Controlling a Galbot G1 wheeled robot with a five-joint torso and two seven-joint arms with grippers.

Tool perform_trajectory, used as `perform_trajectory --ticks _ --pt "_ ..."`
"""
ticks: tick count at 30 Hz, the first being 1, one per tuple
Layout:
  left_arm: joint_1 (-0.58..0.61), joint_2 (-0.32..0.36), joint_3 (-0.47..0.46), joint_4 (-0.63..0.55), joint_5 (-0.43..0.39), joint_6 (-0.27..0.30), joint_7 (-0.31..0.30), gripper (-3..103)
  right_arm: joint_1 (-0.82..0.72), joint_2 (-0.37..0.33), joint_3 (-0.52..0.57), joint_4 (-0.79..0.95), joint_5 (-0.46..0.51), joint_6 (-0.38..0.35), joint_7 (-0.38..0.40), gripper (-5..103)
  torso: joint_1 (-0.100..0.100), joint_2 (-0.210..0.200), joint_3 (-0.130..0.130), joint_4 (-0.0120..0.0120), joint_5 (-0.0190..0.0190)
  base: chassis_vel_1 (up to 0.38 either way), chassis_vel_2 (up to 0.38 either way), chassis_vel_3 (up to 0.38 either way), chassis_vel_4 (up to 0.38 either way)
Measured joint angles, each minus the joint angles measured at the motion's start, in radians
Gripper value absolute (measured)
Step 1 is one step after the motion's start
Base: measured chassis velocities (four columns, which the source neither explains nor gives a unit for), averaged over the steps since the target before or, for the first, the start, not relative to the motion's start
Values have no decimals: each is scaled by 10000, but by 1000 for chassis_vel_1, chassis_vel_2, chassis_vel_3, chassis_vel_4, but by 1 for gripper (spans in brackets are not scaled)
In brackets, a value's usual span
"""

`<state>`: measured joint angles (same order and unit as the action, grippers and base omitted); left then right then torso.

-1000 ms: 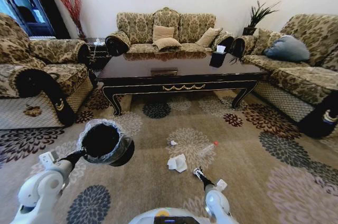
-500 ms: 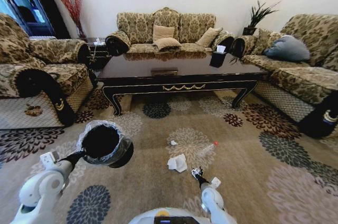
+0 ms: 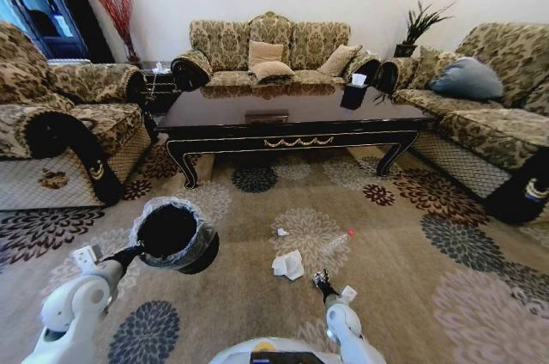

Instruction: Move to the front of the table and pick up the trash from the floor, then place it into the trash bin.

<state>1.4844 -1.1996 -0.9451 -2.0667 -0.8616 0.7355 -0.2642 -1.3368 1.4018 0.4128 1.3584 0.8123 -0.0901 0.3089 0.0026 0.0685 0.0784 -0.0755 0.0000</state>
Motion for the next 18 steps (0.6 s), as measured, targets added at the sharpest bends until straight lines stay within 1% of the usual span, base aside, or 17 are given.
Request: perform_trajectory --ticks 2,5,7,8,9,11,12,13,14,15,16,17,18 --pt "1 -91 140 0 71 0 0 2 -45 -21 22 55 -88 51 -34 30 0 1 0 -1 0 0 0 0 0" --pt "1 -181 280 -3 188 0 1 2 -117 -51 52 181 -119 161 -95 30 0 0 0 -1 0 0 0 0 0" --pt "-4 -344 553 -67 467 0 3 2 -319 -132 72 590 -102 893 -685 30 0 0 0 -1 1 0 0 0 0" --pt "-4 -472 754 -122 634 -1 -22 2 -493 -213 62 984 -90 1511 -1292 30 0 0 0 -1 2 0 0 0 0" --pt "-4 -472 754 -122 634 -1 -22 2 -493 -213 62 984 -90 1511 -1292 30 0 0 0 -1 2 0 0 0 0" --pt "8 -659 1039 -182 823 -2 -38 2 -732 -343 -19 1628 -75 2234 -2126 30 0 0 0 -2 0 0 0 0 0" --pt "11 -837 1284 -196 982 -3 -67 2 -889 -432 -131 2153 -56 2718 -2774 30 0 0 0 -2 1 0 0 0 0" --pt "11 -837 1284 -196 982 -3 -67 2 -889 -432 -131 2153 -56 2718 -2774 30 0 0 0 -2 1 0 0 0 0" --pt "8 -929 1430 -198 1069 -3 -76 2 -932 -457 -198 2370 -15 3032 -3181 30 0 1 0 -2 1 0 0 0 0" --pt "4 -1040 1635 -198 1182 -3 -86 2 -961 -472 -339 2652 26 3681 -3984 30 -1 0 0 -1 -1 0 0 0 0" --pt "10 -1156 1976 -198 1352 -3 -88 2 -979 -475 -626 2975 -14 4574 -5135 30 0 0 0 0 -1 0 0 0 0" --pt "10 -1156 1976 -198 1352 -3 -88 2 -979 -475 -626 2975 -14 4574 -5135 30 0 0 0 0 -1 0 0 0 0" --pt "39 -1210 2280 -198 1512 -5 -90 2 -1000 -480 -917 3190 -163 5186 -5919 30 0 1 0 -1 0 0 0 0 0"
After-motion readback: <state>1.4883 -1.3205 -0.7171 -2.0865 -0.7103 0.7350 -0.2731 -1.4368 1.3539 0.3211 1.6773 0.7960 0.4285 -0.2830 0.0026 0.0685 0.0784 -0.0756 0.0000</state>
